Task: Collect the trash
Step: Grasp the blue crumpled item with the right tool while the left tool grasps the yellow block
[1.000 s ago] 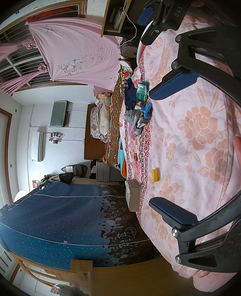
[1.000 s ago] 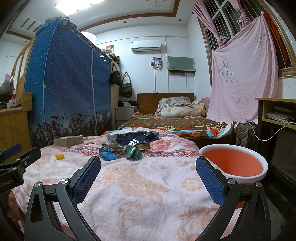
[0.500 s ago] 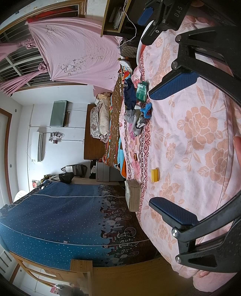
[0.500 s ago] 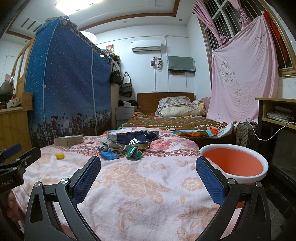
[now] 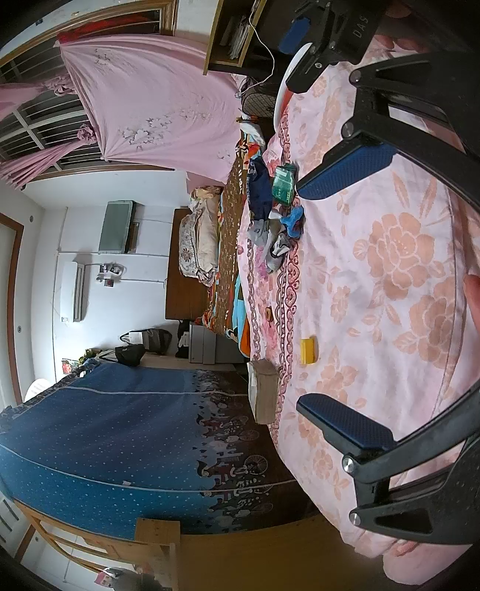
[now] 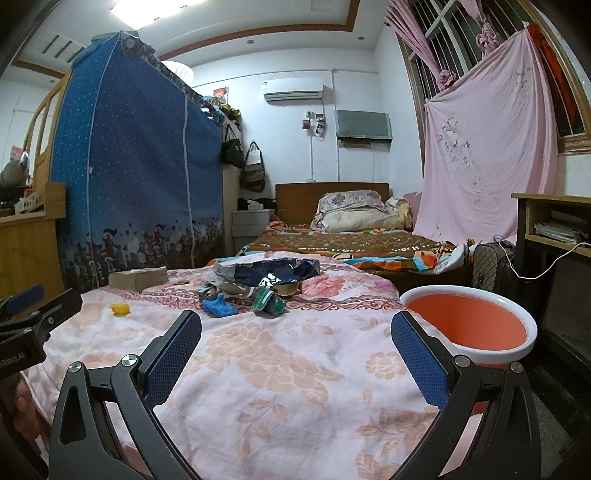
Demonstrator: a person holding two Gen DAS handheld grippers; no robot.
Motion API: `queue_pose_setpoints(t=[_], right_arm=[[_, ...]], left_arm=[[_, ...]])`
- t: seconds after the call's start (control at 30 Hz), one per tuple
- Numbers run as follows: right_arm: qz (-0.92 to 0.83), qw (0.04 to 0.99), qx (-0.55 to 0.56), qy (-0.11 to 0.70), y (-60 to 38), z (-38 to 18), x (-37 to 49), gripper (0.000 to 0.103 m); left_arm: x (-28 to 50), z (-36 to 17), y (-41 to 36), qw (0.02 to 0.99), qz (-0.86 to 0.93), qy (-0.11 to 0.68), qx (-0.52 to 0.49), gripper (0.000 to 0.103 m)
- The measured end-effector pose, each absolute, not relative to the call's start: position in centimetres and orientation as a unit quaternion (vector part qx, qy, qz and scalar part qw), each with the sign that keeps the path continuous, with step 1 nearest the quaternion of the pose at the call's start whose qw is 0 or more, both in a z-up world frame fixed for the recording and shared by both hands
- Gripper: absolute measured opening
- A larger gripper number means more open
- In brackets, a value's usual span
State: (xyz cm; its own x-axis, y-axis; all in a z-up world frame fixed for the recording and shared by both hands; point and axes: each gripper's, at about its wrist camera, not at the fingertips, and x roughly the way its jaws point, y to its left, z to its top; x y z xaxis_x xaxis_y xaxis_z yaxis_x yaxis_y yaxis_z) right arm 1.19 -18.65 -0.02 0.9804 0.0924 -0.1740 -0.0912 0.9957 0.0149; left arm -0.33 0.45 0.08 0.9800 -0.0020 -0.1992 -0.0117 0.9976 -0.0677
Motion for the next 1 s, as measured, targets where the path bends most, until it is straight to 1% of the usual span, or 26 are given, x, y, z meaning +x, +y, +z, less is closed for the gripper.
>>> queue_pose_setpoints(t=[0.17,0.37,0.5,0.57,0.77,0.87,1.0], right_arm=[[0.068,0.993,0.020,0.091,-18.0,0.1,2.0,0.103],[0.104,0.992,0.029,0.065,-17.3,2.3,2.8,0.103],[0.127,0.991,0.017,0.037,-16.3,3.9,3.7,0.103],[0.153,0.987,0.010,0.037,-15.9,4.6,4.9,0.103],[0.207,0.976,-0.011,0.067,-13.8,5.3,8.5,0.103],[0.202,0.974,-0.031,0.100,-12.7,4.9,10.2,0.103],[0.204,0.967,-0.062,0.142,-11.8,4.2,12.1,0.103]], left_arm=[[0.1,1.2,0.8,0.996,0.006,0.088,-0.021,0.091],[0.6,3.1,2.3,0.998,0.022,0.053,-0.021,0.091],[1.2,4.4,3.2,0.999,0.034,0.029,-0.014,0.091],[1.7,4.9,3.8,0.999,0.037,0.022,-0.022,0.091],[2.8,5.3,5.1,0.998,0.048,-0.001,-0.043,0.091],[3.7,4.9,5.7,0.997,0.043,0.011,-0.059,0.091],[5.0,4.2,6.3,0.995,0.046,0.049,-0.075,0.091]])
